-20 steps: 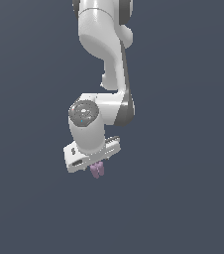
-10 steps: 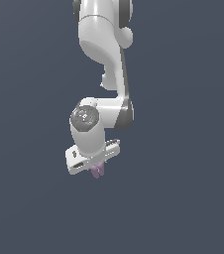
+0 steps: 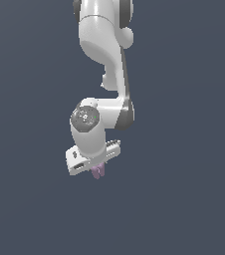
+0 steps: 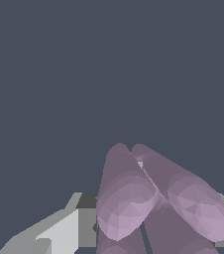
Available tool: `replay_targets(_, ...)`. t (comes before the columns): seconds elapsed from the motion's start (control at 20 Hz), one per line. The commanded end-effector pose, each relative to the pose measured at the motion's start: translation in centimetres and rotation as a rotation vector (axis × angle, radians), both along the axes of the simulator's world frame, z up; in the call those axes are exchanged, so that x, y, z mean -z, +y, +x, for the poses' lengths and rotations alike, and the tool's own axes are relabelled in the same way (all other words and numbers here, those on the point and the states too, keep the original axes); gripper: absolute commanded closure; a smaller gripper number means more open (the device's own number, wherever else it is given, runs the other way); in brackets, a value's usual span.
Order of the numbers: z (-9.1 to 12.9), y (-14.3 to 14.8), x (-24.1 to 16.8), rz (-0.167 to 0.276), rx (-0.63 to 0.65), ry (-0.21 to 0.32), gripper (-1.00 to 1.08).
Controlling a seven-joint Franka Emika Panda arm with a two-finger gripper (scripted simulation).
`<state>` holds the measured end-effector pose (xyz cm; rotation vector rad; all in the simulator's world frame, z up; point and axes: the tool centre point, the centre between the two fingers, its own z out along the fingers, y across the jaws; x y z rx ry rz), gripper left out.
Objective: Pick up the object and move it to a goal position.
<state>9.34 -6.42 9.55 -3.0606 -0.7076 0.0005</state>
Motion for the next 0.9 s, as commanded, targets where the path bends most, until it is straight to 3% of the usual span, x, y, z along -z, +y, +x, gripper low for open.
replay_targets(0.0, 0.0, 0.0, 0.0, 0.0, 0.0, 0.0, 1.08)
replay_targets(0.45, -1.3, -0.6, -1.1, 0.0, 0.0, 0.0, 1.08)
replay_targets(0.85, -4.3, -2.0, -3.6, 0.0, 0.0, 0.0, 1.08)
